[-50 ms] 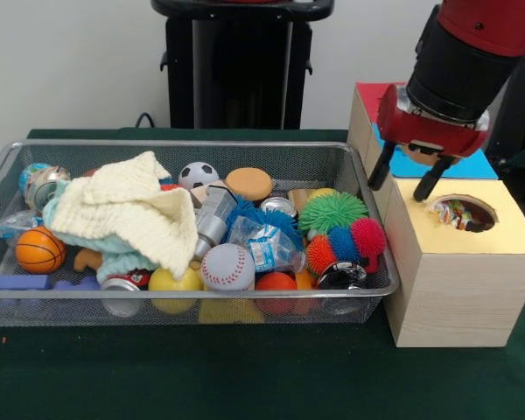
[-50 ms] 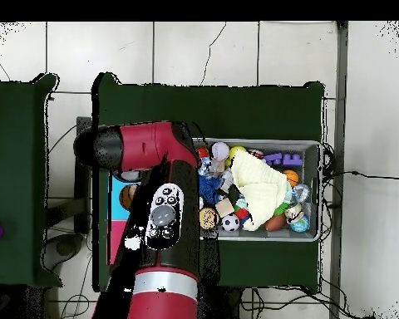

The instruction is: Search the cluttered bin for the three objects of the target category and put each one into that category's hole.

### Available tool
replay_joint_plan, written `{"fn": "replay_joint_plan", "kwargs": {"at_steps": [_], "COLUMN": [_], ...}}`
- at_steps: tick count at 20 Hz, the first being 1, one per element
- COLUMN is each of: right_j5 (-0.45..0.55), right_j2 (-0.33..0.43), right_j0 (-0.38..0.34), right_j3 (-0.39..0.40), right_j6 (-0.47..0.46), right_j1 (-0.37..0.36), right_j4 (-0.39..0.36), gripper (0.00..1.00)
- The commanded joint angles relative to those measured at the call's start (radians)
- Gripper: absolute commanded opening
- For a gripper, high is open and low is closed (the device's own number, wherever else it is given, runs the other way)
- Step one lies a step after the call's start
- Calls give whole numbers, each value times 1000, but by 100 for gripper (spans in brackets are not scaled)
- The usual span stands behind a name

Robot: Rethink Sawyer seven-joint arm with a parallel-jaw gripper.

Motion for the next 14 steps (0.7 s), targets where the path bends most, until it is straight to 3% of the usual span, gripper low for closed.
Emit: {"fn": "replay_joint_plan", "kwargs": {"at_steps": [1, 5, 8, 14], "right_j5": [109, 145, 66, 10], "right_j2": [38, 35, 67, 118], "right_j0": [-49, -87, -142, -221], "right_j3": [27, 32, 126, 254], "right_j6": [-19, -79, -122, -194], "right_j1": [7, -26, -96, -200], "right_j4": [-46, -66, -49, -45], "gripper": [100, 100, 100, 100]}}
